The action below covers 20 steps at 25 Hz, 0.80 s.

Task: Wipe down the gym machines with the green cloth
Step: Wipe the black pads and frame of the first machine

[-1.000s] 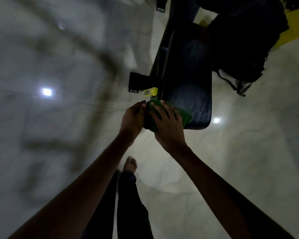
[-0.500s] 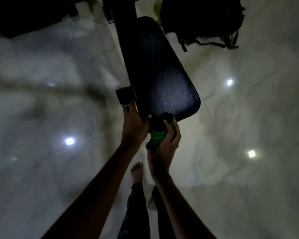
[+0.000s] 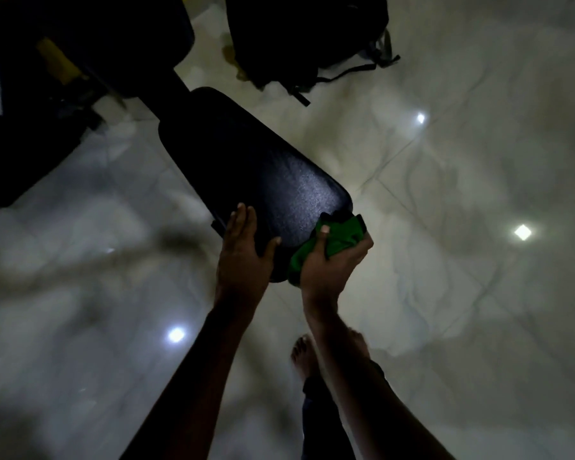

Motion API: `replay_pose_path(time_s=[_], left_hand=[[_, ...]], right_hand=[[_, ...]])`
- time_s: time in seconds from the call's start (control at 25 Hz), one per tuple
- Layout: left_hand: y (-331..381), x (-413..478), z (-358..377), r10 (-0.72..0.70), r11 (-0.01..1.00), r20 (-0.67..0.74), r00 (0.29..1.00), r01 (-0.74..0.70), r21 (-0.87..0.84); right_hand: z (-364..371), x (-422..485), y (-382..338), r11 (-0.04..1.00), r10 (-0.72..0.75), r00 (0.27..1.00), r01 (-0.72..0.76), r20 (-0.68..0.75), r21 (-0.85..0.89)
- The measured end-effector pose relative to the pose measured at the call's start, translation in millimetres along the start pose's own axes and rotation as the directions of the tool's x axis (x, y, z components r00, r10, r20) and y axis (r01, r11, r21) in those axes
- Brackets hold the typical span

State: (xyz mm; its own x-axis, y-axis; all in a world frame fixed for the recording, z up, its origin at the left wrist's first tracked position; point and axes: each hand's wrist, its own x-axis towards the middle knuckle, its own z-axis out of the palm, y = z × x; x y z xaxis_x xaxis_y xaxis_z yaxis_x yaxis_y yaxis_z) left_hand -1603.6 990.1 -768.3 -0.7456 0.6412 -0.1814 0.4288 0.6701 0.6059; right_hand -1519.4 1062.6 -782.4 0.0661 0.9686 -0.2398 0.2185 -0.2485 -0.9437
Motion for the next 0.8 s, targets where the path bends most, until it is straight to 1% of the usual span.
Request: replay_pose_path(time_s=[0.16, 0.24, 0.28, 0.36, 0.4, 0.44, 0.52, 0.64, 0.68, 0.72, 0.8], left_hand=[[0, 18, 2, 0.010, 1.000, 0.005, 1.000, -0.009, -0.022], [0, 20, 4, 0.001, 1.000, 0.008, 1.000, -0.001, -0.030], [-1, 21, 4, -0.007, 1.000, 0.011, 1.000, 0.007, -0.027], [-3, 24, 4, -0.011, 1.000, 0.010, 1.000, 0.011, -0.023], [-2, 25, 3, -0.016, 1.000, -0.001, 1.000, 0.016, -0.019], [1, 25, 2, -0.031, 0.999, -0.013, 0.999, 0.031, -0.019], [9, 27, 2, -0.090, 0.996, -0.009, 0.996, 0.090, -0.010], [24, 19, 15, -0.134, 0.989, 0.006, 0.991, 0.133, 0.057], [27, 16, 20, -0.143, 0.988, 0.008, 0.990, 0.142, 0.065], [29, 14, 22, -0.151, 0.987, 0.009, 0.989, 0.150, 0.060], [29, 13, 24, -0.166, 0.985, 0.009, 0.986, 0.166, 0.057]], right_hand=[[-19, -2, 10, 0.999, -0.043, 0.989, 0.042, 0.144, 0.009], [-20, 11, 8, 0.998, -0.057, 0.987, 0.054, 0.150, 0.024], [-16, 23, 7, 0.999, -0.031, 0.992, 0.027, 0.123, 0.034], [-9, 50, 2, 0.996, 0.080, 0.994, -0.083, 0.079, 0.036], [-10, 57, 2, 0.992, 0.118, 0.988, -0.121, 0.096, 0.022], [-13, 58, 3, 0.992, 0.125, 0.983, -0.127, 0.137, 0.003], [-27, 51, 4, 0.994, 0.107, 0.968, -0.100, 0.226, -0.039], [-38, 65, -7, 0.989, 0.136, 0.931, -0.110, 0.340, -0.097], [-35, 78, -12, 0.983, 0.156, 0.916, -0.108, 0.369, -0.148], [-32, 94, -19, 0.972, 0.180, 0.895, -0.099, 0.408, -0.211], [-26, 124, -31, 0.944, 0.251, 0.819, -0.088, 0.516, -0.319]])
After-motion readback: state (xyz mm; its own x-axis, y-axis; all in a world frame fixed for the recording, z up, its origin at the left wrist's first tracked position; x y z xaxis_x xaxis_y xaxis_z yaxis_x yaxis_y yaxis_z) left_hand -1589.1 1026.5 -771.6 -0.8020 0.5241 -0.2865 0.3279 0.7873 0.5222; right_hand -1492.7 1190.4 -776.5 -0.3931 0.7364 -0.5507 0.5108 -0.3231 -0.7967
